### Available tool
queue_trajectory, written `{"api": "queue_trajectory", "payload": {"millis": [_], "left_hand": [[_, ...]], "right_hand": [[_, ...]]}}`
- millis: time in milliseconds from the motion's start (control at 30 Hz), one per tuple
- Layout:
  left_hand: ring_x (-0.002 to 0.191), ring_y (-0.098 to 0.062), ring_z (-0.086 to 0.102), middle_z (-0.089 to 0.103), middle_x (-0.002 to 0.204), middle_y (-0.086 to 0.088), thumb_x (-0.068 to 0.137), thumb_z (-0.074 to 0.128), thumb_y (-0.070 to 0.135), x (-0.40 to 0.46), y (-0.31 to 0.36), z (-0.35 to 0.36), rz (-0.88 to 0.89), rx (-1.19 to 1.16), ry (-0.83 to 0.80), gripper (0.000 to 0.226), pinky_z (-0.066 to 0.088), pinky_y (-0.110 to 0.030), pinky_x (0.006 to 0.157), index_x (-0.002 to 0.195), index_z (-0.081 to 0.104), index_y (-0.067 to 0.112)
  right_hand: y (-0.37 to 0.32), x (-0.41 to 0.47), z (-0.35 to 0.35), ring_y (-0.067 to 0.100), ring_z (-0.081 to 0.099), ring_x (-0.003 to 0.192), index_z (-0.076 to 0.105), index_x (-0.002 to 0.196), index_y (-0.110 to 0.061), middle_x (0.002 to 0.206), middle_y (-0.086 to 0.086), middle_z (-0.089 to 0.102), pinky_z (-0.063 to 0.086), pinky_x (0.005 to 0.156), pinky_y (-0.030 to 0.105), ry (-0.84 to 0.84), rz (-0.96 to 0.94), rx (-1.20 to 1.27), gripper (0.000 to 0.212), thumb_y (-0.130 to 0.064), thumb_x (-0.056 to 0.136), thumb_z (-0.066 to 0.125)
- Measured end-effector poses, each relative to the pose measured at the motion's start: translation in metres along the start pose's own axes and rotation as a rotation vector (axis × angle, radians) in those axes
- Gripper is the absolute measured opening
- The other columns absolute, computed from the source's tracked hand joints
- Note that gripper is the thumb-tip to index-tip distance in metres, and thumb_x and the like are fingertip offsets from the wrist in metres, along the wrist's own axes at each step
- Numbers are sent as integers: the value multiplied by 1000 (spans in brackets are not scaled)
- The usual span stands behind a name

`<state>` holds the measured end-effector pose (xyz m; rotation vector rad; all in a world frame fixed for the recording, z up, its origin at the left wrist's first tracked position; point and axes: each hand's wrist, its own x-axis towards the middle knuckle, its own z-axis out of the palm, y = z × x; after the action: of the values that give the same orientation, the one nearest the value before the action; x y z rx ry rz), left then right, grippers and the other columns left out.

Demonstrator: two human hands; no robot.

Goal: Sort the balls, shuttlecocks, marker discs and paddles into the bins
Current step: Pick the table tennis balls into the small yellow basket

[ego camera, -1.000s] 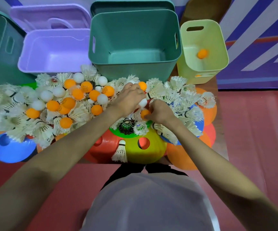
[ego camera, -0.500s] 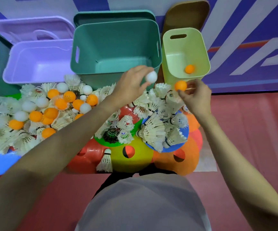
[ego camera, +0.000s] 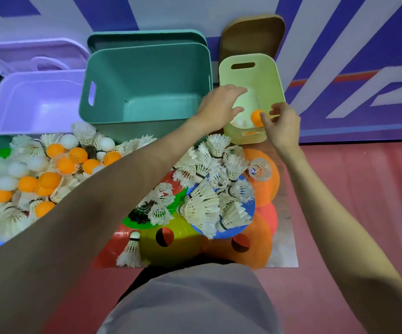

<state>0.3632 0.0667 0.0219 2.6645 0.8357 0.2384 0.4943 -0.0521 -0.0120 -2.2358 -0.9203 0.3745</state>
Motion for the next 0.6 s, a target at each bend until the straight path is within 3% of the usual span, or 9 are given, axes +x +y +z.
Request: {"api": "queue_trajectory", "payload": {"millis": [300, 467, 600], "left_hand": [[94, -16, 61, 67, 107, -5, 92, 56, 10, -83, -29, -21, 58, -166, 203, 28, 54, -34, 84, 119, 63, 6], [88, -12, 59, 67, 103, -3, 94, 57, 11, -147, -69, -36, -88, -158, 186, 25, 53, -31, 80, 118, 64, 8], [86, -11, 58, 69, 102, -6, 93, 59, 11, -190, -99, -44, -187, -136, 265, 22, 50, -29, 79, 112, 67, 6]], "right_hand": [[-9, -59, 31, 26, 64, 85, 59, 108, -4, 102, 11, 66, 48, 72, 35, -156, -217, 26, 22, -16, 88, 58], [-33, -91, 47, 30, 61, 90, 59, 107, -6, 103, 12, 63, 50, 73, 43, -283, -387, 4, 22, -15, 88, 58], [-60, -110, 60, 29, 57, 98, 59, 114, -5, 106, 13, 62, 49, 78, 39, -370, -480, -27, 27, -13, 88, 59]]}}
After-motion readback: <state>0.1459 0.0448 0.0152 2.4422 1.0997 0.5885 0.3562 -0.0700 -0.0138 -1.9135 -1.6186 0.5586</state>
